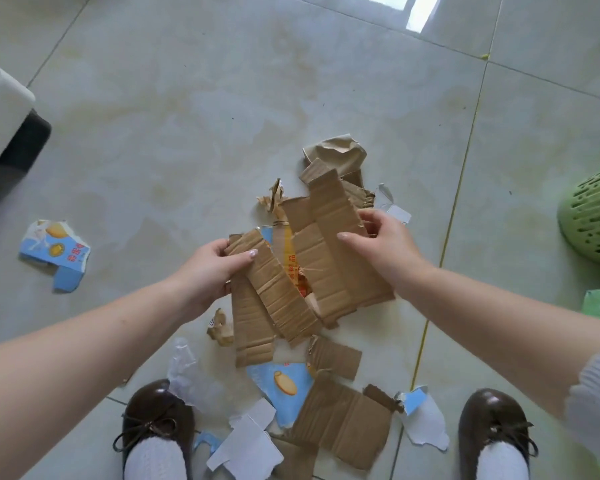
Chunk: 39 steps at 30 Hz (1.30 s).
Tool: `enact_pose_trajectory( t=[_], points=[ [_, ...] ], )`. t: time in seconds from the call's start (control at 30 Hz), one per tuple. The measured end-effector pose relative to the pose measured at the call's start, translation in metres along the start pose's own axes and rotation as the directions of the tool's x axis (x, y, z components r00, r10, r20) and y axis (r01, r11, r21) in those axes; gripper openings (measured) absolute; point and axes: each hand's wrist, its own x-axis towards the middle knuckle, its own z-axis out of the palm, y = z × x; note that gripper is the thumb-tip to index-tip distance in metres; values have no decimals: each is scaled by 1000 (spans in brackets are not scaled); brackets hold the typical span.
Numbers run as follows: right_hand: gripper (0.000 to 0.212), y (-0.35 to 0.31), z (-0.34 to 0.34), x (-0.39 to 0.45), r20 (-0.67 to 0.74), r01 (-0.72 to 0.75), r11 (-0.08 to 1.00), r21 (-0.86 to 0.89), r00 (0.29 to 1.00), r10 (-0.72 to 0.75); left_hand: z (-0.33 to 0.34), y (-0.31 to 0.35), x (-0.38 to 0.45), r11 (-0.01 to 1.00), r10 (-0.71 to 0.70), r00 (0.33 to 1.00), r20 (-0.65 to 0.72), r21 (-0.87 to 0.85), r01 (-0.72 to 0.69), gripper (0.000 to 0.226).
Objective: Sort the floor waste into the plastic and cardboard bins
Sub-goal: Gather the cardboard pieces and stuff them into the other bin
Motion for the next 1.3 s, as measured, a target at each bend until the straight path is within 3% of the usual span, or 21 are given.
enact_pose_trajectory(
  t=[0.1,0.33,0.57,0.73,0.83,0.97,1.03,1.2,1.3],
  points=[
    [8,-1,-28,6,54,-74,988,134,996,67,7,6,3,1000,4,1000,11,19,-5,24],
    [20,-3,-26,31,-71,-222,933,283,965,251,31,11,16,992,12,998,-59,125,-5,16],
    [33,-4,0,48,-187,-132,983,128,970,154,49,10,25,959,131,979,-157,269,-85,17],
    [42,-9,-10,46,-180,-97,969,229,974,140,46,9,21,938,223,956,-190,310,-157,16],
    [43,-13,-30,40,-169,-77,931,356,975,145,37,17,14,917,317,915,-249,325,-230,16],
    [14,-24,-62,26,-98,-58,856,514,987,126,27,41,-5,891,438,834,-336,286,-353,31],
    [10,-33,-76,16,-77,-31,812,582,993,93,25,60,-17,880,473,800,-369,240,-409,39],
    [8,-56,-111,-17,-104,59,725,686,994,17,49,135,-47,814,579,744,-333,193,-547,7],
    [10,-65,-135,-30,-155,127,681,721,988,-20,92,185,-66,761,644,709,-287,146,-632,7]
  ],
)
